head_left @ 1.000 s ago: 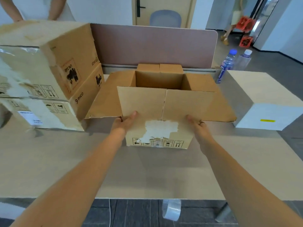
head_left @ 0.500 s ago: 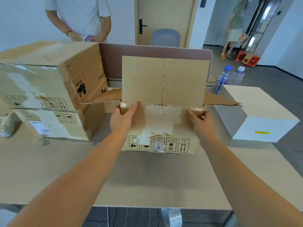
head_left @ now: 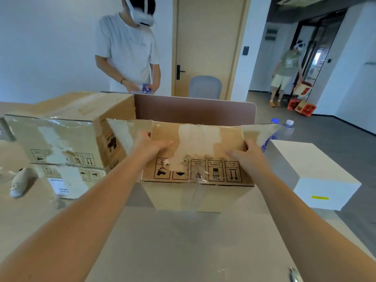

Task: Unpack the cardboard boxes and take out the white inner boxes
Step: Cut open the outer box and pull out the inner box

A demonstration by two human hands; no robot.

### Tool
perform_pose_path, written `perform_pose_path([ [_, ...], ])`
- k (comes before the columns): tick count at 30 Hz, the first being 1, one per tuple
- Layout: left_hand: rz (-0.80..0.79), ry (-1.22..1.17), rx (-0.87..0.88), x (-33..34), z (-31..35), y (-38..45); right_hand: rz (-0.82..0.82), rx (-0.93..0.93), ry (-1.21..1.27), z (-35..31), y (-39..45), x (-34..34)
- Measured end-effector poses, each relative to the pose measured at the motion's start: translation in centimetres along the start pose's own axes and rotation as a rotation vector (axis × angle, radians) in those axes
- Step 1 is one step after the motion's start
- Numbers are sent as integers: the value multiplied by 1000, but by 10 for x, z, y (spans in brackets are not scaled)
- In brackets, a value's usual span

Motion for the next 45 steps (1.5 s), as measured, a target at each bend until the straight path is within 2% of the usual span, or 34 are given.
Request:
perform_pose_path([
  [5,-232,4,-14,4,1,16,-61,65,-79,2,22,2],
  [7,-268,5,-28,6,0,21,-58,77,-84,4,28,5],
  [11,-205,-64,-22,6,-4,22,-22,113,97,10,28,7],
  [15,-292,-293,-7,4,-16,11,-84,134,257,24,21,6],
  [18,-382,-332,-8,9,-41,7,-139,149,381,40,19,16],
  [23,-145,-288,-28,22,-65,15,-22,149,358,63,21,35],
  [28,-181,-287,-24,34,-79,15,40,144,256,77,20,48],
  [32,-88,-328,-28,33,-84,15,103,206,255,82,21,54],
  [36,-12,-311,-40,27,-77,19,180,159,192,74,17,50],
  [41,-40,-205,90,23,-46,19,176,5,135,44,22,35],
  [45,1,-25,220,27,-18,17,143,-30,4,27,28,22],
])
Point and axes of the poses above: each hand's wrist, its own y-axis towards the middle knuckle, its own x-axis out of the palm, z = x × y, the point moved 3 cm from there along y, towards the middle knuckle, and after that the axes turned 3 degrees about -y, right-handed, at the moved point
